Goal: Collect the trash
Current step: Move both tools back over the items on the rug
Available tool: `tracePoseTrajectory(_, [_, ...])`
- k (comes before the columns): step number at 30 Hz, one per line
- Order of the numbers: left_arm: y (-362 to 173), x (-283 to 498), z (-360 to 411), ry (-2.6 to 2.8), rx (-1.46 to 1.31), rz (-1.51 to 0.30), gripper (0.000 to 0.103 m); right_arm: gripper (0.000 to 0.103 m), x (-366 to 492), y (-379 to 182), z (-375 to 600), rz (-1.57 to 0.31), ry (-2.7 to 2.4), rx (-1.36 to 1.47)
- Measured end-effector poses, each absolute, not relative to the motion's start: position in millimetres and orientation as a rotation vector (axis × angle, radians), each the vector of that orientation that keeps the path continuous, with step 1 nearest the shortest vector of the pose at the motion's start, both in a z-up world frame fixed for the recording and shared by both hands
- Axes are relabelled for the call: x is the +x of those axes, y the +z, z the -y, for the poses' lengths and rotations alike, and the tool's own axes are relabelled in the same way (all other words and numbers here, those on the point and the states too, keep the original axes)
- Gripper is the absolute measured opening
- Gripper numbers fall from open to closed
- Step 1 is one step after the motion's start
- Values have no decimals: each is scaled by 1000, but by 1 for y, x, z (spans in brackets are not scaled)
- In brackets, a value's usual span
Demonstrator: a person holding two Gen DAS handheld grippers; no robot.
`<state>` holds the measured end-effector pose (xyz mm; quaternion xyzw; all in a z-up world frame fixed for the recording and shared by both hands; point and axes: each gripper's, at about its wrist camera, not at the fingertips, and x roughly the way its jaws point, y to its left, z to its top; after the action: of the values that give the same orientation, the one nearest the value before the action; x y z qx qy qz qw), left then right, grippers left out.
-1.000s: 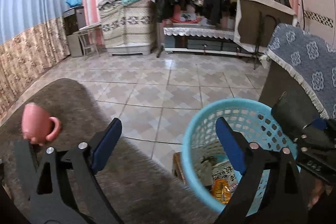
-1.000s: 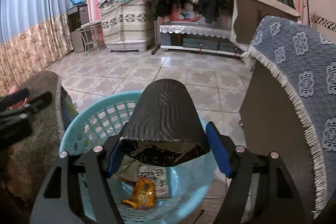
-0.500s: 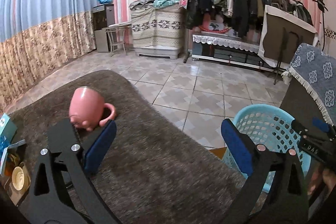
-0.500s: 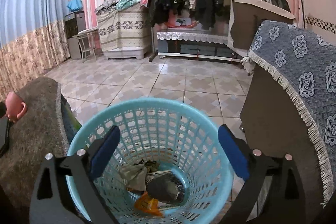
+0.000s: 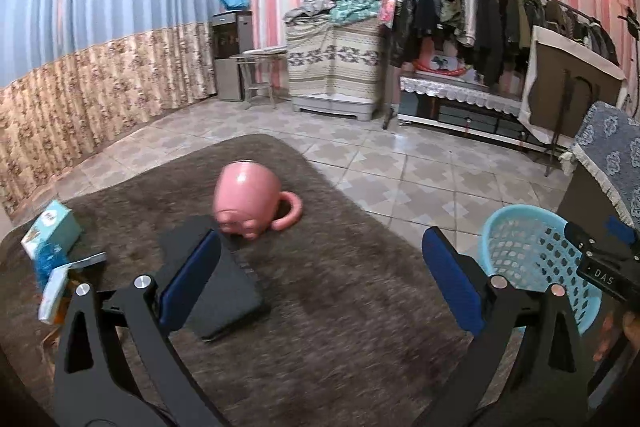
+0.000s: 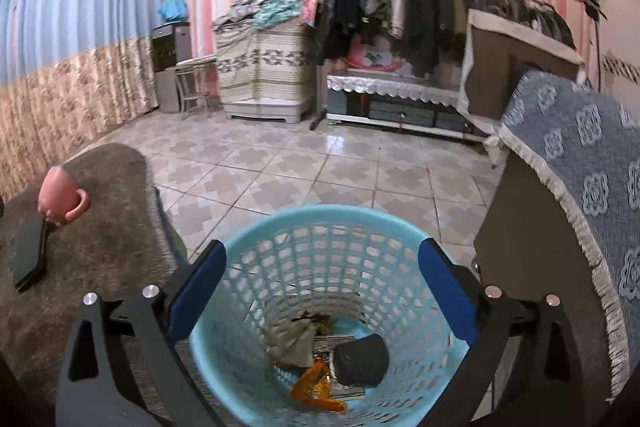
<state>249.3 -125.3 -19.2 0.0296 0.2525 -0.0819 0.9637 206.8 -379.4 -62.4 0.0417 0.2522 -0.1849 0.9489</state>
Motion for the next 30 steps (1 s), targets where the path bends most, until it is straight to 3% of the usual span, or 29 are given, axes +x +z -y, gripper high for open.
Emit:
tracePoseTrajectory(14, [-13, 215, 5, 37, 0, -491, 97, 95, 218, -46, 275, -498, -137, 7])
tracePoseTrajectory(30, [-66, 200, -120, 250, -56, -613, 97, 95, 236, -65, 215, -542, 14, -24])
